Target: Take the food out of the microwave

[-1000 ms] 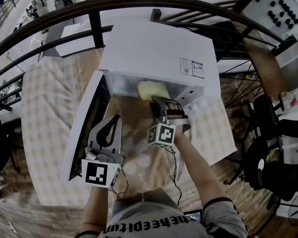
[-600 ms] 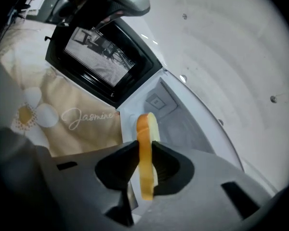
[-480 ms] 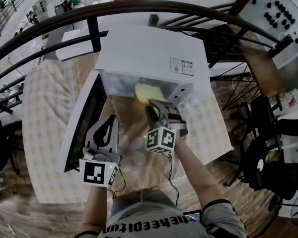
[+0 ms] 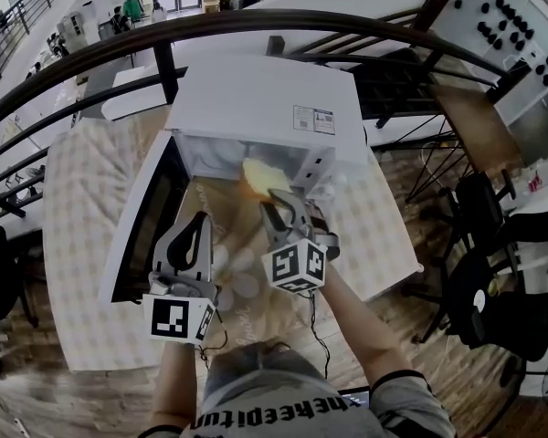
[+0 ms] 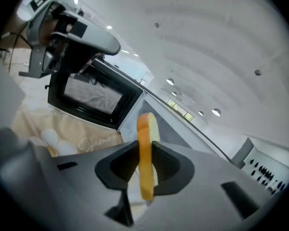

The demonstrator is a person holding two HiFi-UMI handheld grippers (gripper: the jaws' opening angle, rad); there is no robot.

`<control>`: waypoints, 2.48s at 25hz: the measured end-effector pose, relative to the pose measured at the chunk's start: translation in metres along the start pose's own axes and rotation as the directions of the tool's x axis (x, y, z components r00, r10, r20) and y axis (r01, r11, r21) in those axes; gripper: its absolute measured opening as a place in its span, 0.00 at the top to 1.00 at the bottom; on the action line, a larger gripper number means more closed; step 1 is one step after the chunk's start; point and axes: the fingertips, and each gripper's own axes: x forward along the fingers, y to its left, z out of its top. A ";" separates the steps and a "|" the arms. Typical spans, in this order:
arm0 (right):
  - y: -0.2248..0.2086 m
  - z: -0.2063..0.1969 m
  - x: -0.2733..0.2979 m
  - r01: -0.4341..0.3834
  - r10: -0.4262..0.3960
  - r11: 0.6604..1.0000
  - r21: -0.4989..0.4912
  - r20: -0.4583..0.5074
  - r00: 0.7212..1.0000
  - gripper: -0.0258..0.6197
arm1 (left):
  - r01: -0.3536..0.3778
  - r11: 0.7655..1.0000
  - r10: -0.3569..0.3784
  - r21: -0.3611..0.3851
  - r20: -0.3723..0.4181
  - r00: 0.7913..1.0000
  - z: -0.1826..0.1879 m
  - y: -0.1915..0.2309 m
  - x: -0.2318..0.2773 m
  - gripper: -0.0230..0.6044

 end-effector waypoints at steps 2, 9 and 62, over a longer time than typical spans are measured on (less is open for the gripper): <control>-0.003 0.003 -0.010 -0.001 0.001 0.999 0.041 0.013 1.000 0.83 | 0.001 1.000 -0.001 0.005 0.006 1.000 0.005 -0.005 -0.003 0.95; -0.013 0.011 -0.046 0.006 -0.016 0.986 0.166 0.057 0.998 0.83 | 0.004 1.000 -0.005 0.020 0.027 1.000 0.021 -0.023 -0.014 0.95; -0.055 0.035 -0.287 0.036 -0.250 0.828 0.560 0.309 0.918 0.83 | 0.002 0.998 -0.010 0.070 0.110 0.994 0.090 -0.139 -0.107 0.95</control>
